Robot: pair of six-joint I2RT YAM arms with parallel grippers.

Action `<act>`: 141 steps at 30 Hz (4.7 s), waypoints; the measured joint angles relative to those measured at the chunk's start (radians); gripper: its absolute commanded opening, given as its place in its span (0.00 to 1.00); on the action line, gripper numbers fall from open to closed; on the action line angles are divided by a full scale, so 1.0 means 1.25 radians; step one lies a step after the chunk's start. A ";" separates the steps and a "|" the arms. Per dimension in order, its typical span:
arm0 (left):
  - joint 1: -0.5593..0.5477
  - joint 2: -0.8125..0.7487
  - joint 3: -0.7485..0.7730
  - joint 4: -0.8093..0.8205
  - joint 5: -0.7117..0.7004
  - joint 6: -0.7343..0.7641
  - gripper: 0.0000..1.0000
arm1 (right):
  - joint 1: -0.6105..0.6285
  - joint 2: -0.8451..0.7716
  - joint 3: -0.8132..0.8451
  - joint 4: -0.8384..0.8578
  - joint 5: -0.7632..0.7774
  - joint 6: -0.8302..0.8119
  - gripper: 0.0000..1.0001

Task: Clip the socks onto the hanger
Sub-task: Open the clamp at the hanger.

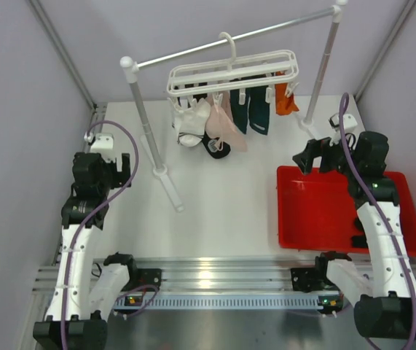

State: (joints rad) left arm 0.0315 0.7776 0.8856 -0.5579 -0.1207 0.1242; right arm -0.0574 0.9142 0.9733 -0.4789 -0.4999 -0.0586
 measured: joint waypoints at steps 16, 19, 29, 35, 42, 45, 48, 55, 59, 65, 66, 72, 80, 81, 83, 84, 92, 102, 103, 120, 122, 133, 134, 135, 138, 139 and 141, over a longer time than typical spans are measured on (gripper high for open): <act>-0.015 -0.055 -0.020 0.089 0.428 0.024 0.84 | 0.000 0.080 0.099 0.002 0.008 0.030 1.00; -0.072 -0.031 -0.024 0.160 0.457 0.023 0.82 | 0.000 0.098 0.130 0.000 -0.002 0.034 1.00; -0.356 0.136 -0.021 0.400 0.455 0.038 0.83 | -0.001 0.109 0.120 0.172 -0.152 0.125 0.67; -0.391 0.189 0.026 0.511 0.508 -0.018 0.84 | 0.105 0.109 0.087 0.361 -0.176 0.172 0.57; -0.411 0.216 0.084 0.583 0.500 -0.114 0.84 | 0.308 0.171 0.075 0.526 -0.109 0.134 0.36; -0.410 0.223 0.104 0.591 0.458 -0.151 0.84 | 0.369 0.208 0.058 0.600 -0.016 0.115 0.42; -0.411 0.225 0.116 0.594 0.414 -0.182 0.84 | 0.411 0.253 0.037 0.688 0.072 0.099 0.42; -0.416 0.231 0.117 0.602 0.374 -0.209 0.84 | 0.454 0.345 0.006 0.869 0.196 0.057 0.42; -0.418 0.239 0.124 0.602 0.374 -0.216 0.84 | 0.453 0.378 0.006 0.937 0.231 0.028 0.41; -0.419 0.253 0.146 0.607 0.385 -0.227 0.84 | 0.440 0.415 0.006 1.006 0.219 0.012 0.43; -0.419 0.256 0.148 0.608 0.388 -0.230 0.84 | 0.435 0.423 0.006 1.016 0.210 0.013 0.44; -0.419 0.273 0.159 0.613 0.392 -0.234 0.84 | 0.408 0.477 0.010 1.050 0.166 0.017 0.43; -0.419 0.320 0.198 0.614 0.392 -0.232 0.84 | 0.403 0.502 0.052 1.082 0.135 0.030 0.43; -0.419 0.327 0.204 0.615 0.392 -0.231 0.84 | 0.403 0.502 0.056 1.086 0.129 0.032 0.42; -0.420 0.342 0.217 0.615 0.394 -0.229 0.84 | 0.403 0.502 0.062 1.098 0.120 0.034 0.40; -0.420 0.349 0.222 0.615 0.395 -0.229 0.84 | 0.403 0.502 0.066 1.101 0.113 0.035 0.36; -0.420 0.398 0.271 0.620 0.396 -0.230 0.83 | 0.397 0.508 0.085 1.100 0.079 0.039 0.20; -0.420 0.472 0.381 0.618 0.407 -0.229 0.73 | 0.394 0.507 0.088 1.076 0.030 0.044 0.08; -0.420 0.480 0.388 0.617 0.413 -0.230 0.71 | 0.392 0.507 0.094 1.066 0.018 0.054 0.07; -0.427 0.606 0.500 0.630 0.524 -0.227 0.57 | 0.325 0.546 0.229 0.948 -0.218 0.271 0.06; -0.427 0.612 0.500 0.634 0.534 -0.227 0.56 | 0.325 0.550 0.229 0.944 -0.229 0.283 0.06; -0.441 0.642 0.515 0.629 0.516 -0.227 0.45 | 0.329 0.550 0.229 0.896 -0.196 0.296 0.02; -0.447 0.645 0.523 0.621 0.498 -0.230 0.43 | 0.331 0.546 0.228 0.881 -0.176 0.284 0.01; -0.453 0.646 0.529 0.616 0.483 -0.234 0.42 | 0.335 0.541 0.227 0.867 -0.156 0.272 0.00; -0.475 0.649 0.545 0.602 0.429 -0.248 0.42 | 0.356 0.517 0.218 0.831 -0.082 0.219 0.00; -0.484 0.649 0.549 0.596 0.410 -0.251 0.42 | 0.366 0.507 0.211 0.824 -0.057 0.200 0.00; -0.504 0.649 0.558 0.574 0.364 -0.259 0.42 | 0.385 0.490 0.205 0.812 -0.009 0.166 0.00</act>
State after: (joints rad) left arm -0.5980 1.5883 1.5826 0.1600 0.3344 -0.2001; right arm 0.4236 1.5272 1.2293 0.5358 -0.5106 0.1490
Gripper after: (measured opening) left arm 0.423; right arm 0.254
